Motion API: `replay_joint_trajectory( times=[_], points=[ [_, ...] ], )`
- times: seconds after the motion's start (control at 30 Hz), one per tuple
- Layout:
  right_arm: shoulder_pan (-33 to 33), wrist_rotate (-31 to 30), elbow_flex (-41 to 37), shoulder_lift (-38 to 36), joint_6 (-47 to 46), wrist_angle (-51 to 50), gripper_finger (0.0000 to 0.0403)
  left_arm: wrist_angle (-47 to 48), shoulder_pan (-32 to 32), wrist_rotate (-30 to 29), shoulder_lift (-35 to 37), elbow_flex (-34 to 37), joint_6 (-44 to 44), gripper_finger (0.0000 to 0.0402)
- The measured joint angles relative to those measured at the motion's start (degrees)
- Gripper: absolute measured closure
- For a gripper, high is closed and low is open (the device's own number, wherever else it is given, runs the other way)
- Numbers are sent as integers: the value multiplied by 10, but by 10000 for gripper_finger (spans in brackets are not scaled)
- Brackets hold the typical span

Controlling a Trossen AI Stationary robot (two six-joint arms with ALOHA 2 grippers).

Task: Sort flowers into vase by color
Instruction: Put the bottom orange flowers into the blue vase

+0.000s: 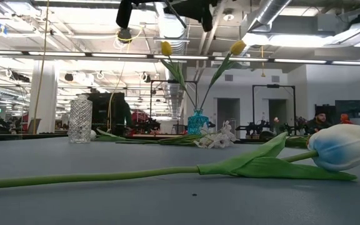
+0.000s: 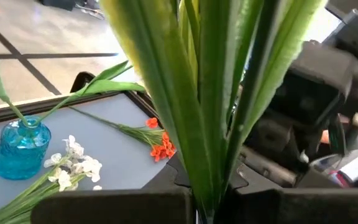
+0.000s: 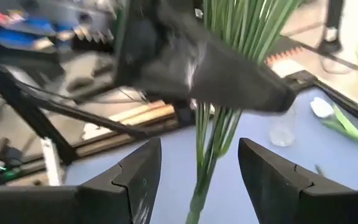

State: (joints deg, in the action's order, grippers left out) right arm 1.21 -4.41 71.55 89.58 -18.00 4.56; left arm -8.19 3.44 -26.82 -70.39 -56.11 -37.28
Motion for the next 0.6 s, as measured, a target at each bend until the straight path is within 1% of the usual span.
replay_joint_trajectory(
  times=[0.1, 0.17, 0.3, 0.43, 0.6],
  points=[
    [1, -4, 29, 29, 0, -27, 165, 11, 0, -3, 0, 0, -6, 401],
    [1, -4, 48, 42, 0, -63, 169, 32, 0, -7, 0, 0, -13, 401],
    [3, -8, 75, 45, 5, -103, 183, 59, 0, -10, 0, 0, -16, 401],
    [3, -22, 75, 44, 6, -108, 200, 63, 4, -12, 0, 0, -25, 401],
    [3, -29, 75, 44, 5, -99, 220, 62, 11, -30, 0, 0, -31, 401]
  ],
)
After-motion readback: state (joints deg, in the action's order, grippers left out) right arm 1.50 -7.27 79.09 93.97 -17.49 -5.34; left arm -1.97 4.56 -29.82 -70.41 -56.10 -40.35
